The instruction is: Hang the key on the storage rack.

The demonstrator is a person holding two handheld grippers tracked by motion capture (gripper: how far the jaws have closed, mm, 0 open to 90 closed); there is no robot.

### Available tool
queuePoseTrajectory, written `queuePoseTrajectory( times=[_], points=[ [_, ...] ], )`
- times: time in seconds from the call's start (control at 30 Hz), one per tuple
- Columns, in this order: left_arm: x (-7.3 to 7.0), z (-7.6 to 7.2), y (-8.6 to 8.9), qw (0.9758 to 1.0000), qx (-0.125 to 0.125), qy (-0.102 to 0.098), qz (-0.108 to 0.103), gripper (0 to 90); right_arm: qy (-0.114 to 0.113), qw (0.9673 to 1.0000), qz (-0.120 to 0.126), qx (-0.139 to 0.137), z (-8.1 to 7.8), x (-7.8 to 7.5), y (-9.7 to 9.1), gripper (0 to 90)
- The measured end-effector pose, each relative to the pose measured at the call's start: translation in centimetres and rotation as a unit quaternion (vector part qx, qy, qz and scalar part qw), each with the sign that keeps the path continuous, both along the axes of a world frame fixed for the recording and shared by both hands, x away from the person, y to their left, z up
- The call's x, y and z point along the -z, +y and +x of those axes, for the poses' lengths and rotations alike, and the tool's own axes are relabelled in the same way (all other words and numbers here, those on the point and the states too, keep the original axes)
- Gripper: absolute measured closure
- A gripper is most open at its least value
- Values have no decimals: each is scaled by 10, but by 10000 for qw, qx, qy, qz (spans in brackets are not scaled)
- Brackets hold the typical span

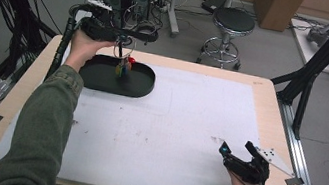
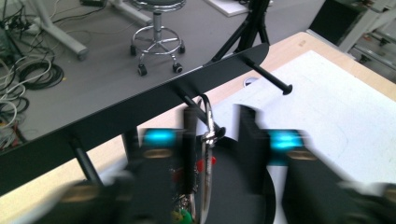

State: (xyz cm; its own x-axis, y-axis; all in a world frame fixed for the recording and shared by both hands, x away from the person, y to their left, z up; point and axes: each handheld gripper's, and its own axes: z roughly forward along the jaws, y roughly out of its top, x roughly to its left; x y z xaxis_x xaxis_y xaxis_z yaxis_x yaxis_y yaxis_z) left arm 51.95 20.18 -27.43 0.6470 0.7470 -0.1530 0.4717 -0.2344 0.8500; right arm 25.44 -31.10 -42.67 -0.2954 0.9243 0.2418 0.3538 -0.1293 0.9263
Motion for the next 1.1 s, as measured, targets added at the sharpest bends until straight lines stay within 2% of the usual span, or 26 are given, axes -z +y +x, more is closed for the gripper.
queuePoseTrajectory(
  times=[0.1, 0.17, 0.27, 0.3, 0.37, 0.43, 0.53, 0.67, 0.73, 0.77, 0.97, 1.1],
  points=[
    [-2, -2, 2, 9999, -90, -62, -107, 489, -9, 10000, 12, -13, 0, 0, 1, 13],
    [-3, -4, 4, 9994, -120, -107, -318, 472, -8, 10000, 12, -12, 0, 0, 1, 13],
    [-4, -7, 8, 9982, -280, -191, -495, 329, -3, 10000, 18, -11, 1, 0, 1, 13],
    [-4, -9, 9, 9978, -389, -253, -481, 329, -3, 10000, 18, -11, 1, 0, 1, 13],
    [-5, -14, 11, 9967, -561, -357, -467, 210, 0, 10000, 15, -9, 1, 0, 1, 13],
    [-6, -18, 13, 9967, -600, -389, -371, 109, -6, 10000, 6, -11, 0, 0, 0, 13],
    [-6, -23, 16, 9971, -629, -368, -216, 17, -18, 10000, -14, -17, 0, -1, 1, 13],
    [-3, -28, 21, 9976, -599, -300, -165, 17, -15, 10000, -29, -23, 0, -1, 2, 13],
    [-2, -33, 22, 9966, -718, -404, -54, 17, 20, 10000, -34, -23, 1, -1, 3, 13],
    [-1, -35, 23, 9965, -713, -424, -83, 17, -8, 9999, -99, -29, 2, 0, 2, 13],
    [5, -49, 34, 9949, -826, -518, -268, 17, -10, 10000, -97, -11, 2, 0, 3, 13],
    [8, -58, 40, 9943, -814, -591, -360, 17, 9, 10000, -90, -5, 1, -1, 3, 13]
  ],
)
